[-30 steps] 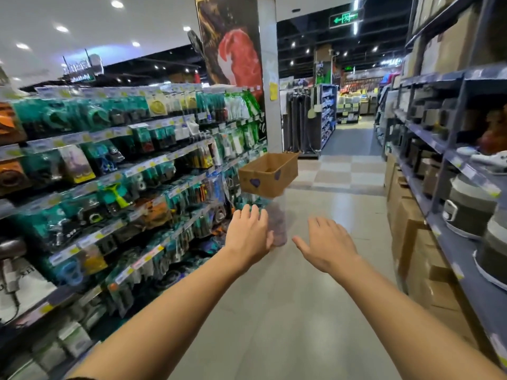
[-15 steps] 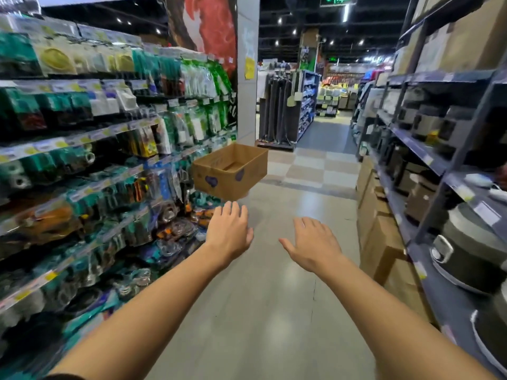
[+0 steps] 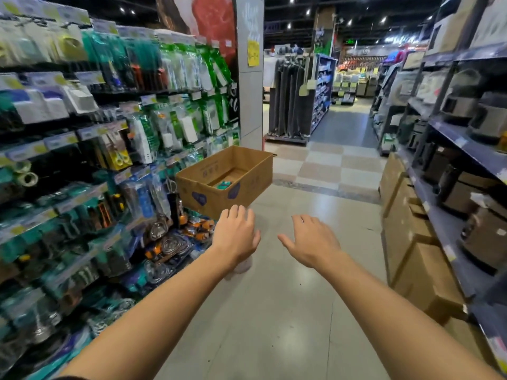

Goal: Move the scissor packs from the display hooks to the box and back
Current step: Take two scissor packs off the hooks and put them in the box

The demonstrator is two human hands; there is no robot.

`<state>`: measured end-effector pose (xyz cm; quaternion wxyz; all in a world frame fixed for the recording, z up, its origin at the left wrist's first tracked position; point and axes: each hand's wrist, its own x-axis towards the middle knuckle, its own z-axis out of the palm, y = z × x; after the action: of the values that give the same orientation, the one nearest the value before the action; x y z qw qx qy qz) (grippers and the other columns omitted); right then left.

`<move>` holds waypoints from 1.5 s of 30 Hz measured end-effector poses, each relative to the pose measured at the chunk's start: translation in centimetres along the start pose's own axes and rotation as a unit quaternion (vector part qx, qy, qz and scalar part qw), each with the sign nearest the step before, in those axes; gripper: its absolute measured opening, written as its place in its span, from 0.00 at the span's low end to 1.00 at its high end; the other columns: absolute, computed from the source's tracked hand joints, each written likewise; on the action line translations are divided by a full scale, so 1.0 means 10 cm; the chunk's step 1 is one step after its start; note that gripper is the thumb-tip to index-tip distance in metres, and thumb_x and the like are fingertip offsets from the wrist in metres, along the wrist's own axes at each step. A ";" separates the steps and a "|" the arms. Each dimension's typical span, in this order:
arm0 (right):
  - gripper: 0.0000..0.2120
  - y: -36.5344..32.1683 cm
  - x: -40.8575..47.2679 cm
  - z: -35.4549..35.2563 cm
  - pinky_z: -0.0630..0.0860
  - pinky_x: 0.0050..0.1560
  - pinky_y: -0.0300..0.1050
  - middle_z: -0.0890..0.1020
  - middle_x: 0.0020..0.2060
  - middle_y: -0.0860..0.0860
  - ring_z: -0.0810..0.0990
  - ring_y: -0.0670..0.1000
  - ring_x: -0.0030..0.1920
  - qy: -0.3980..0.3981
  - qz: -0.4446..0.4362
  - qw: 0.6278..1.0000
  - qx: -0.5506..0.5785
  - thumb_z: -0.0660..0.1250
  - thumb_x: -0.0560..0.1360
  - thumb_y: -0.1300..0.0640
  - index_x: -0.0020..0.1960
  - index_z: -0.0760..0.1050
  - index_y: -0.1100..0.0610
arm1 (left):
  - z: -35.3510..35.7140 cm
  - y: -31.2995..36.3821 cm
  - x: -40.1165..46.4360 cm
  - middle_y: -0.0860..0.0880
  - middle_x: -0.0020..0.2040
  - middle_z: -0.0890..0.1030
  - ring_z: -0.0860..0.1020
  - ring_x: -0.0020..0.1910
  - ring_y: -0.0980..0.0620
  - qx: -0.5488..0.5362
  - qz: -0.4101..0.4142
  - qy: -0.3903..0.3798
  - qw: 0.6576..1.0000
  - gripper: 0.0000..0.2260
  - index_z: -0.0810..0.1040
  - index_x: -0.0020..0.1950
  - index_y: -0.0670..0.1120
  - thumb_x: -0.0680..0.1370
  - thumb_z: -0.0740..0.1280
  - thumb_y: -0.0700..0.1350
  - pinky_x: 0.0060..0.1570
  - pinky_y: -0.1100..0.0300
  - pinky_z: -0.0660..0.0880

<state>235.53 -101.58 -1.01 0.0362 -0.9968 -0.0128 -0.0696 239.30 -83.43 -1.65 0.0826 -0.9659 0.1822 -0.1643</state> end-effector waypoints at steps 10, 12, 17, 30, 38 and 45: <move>0.29 0.73 2.64 0.26 0.69 0.64 0.54 0.73 0.66 0.59 0.70 0.60 0.67 -0.029 -0.026 0.996 0.078 0.55 0.79 0.39 0.69 0.64 0.59 | 0.82 -0.27 2.36 0.43 0.58 0.78 0.75 0.60 0.44 -0.012 -0.080 -0.027 0.996 0.19 0.73 0.61 0.44 0.79 0.57 0.56 0.57 0.51 0.71; 0.28 0.76 3.05 0.39 0.70 0.63 0.55 0.73 0.65 0.59 0.70 0.60 0.66 -0.048 -0.037 0.995 0.085 0.55 0.78 0.39 0.69 0.65 0.59 | 0.97 -0.38 2.63 0.43 0.59 0.78 0.75 0.60 0.44 -0.018 -0.095 -0.043 0.994 0.20 0.73 0.62 0.44 0.79 0.58 0.56 0.57 0.50 0.71; 0.28 0.65 3.98 0.81 0.71 0.63 0.55 0.73 0.65 0.58 0.71 0.60 0.66 -0.076 -0.085 0.989 0.092 0.56 0.78 0.38 0.67 0.66 0.58 | 1.53 -0.73 3.24 0.45 0.56 0.78 0.75 0.58 0.44 -0.012 -0.143 -0.064 0.988 0.17 0.73 0.58 0.45 0.78 0.58 0.56 0.55 0.51 0.72; 0.24 0.25 6.80 1.67 0.71 0.58 0.53 0.76 0.59 0.55 0.75 0.58 0.59 -0.090 -0.232 0.968 0.015 0.56 0.77 0.38 0.61 0.69 0.55 | 3.18 -1.78 5.24 0.44 0.69 0.73 0.70 0.69 0.45 -0.055 -0.250 -0.118 0.959 0.25 0.69 0.72 0.44 0.80 0.57 0.56 0.65 0.50 0.67; 0.24 0.03 7.93 2.25 0.71 0.61 0.53 0.74 0.62 0.55 0.73 0.57 0.61 -0.184 -0.257 0.949 -0.003 0.54 0.79 0.38 0.65 0.66 0.55 | 3.93 -2.19 5.79 0.43 0.72 0.69 0.67 0.72 0.44 -0.091 -0.314 -0.195 0.925 0.26 0.64 0.75 0.43 0.81 0.55 0.57 0.70 0.50 0.64; 0.27 -0.32 8.46 2.90 0.70 0.63 0.56 0.74 0.64 0.57 0.72 0.59 0.64 -0.300 -0.298 0.906 -0.023 0.55 0.78 0.38 0.68 0.65 0.56 | 4.40 -2.29 5.87 0.43 0.74 0.67 0.64 0.73 0.44 -0.143 -0.392 -0.249 0.874 0.26 0.62 0.75 0.44 0.81 0.55 0.56 0.71 0.48 0.61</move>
<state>323.18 -94.55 -17.58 -0.0150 -0.9211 -0.3175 0.2247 313.62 -80.23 -20.81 -0.0852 -0.9683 -0.2166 0.0908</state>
